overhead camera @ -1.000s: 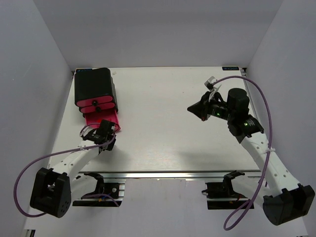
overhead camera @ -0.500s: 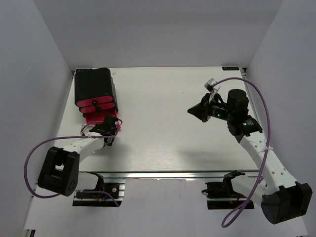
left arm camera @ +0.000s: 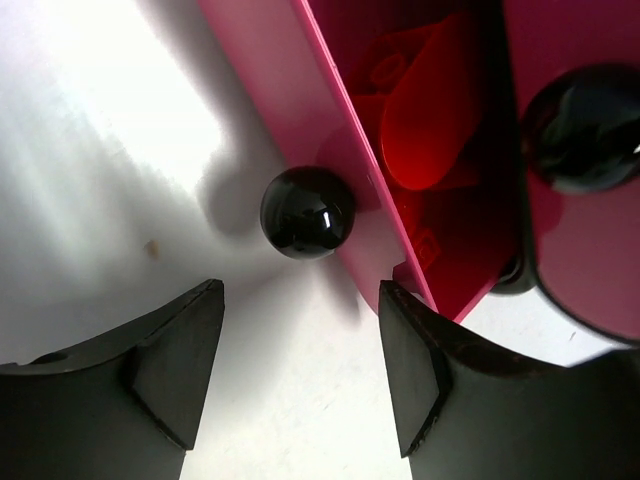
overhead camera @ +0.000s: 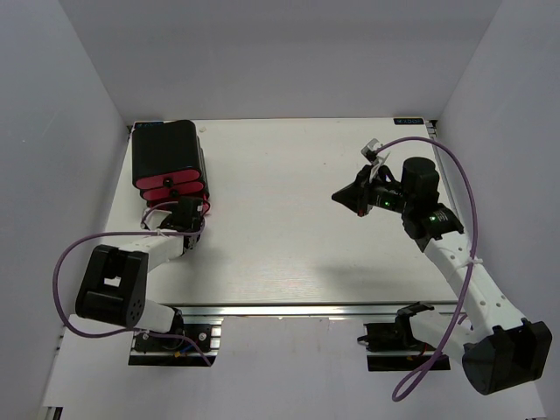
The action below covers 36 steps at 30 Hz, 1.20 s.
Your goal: Sort the legos into containers by color
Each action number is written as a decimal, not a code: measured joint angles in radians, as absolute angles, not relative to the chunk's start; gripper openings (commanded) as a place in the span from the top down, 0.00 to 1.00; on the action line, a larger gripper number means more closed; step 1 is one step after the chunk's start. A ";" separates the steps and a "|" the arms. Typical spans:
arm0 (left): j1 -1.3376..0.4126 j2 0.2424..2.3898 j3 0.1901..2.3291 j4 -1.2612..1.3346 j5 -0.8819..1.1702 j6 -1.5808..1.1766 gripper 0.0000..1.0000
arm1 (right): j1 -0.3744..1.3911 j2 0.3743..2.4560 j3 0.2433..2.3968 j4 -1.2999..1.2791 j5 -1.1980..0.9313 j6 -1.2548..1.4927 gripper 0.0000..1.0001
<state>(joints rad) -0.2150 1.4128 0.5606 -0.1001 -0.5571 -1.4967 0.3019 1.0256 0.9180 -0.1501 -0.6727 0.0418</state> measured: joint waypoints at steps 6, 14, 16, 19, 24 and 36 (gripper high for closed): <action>-0.162 1.491 0.600 -0.002 -0.532 -1.448 0.25 | 0.302 1.037 0.918 -0.151 -0.666 0.041 1.00; -0.111 1.563 0.618 0.150 -0.471 -1.398 0.20 | 0.301 1.050 0.918 -0.151 -0.661 0.037 1.00; -0.101 1.572 0.618 0.182 -0.450 -1.382 0.19 | 0.301 1.056 0.918 -0.151 -0.661 0.034 1.00; -0.089 1.588 0.618 0.233 -0.419 -1.365 0.17 | 0.300 1.066 0.918 -0.152 -0.658 0.030 1.00; -0.077 1.593 0.598 0.279 -0.352 -1.347 0.30 | 0.300 1.076 0.918 -0.154 -0.657 0.022 1.00; -0.082 1.156 0.335 0.168 -0.022 -1.108 0.40 | 0.292 1.094 0.916 -0.155 -0.641 -0.010 0.11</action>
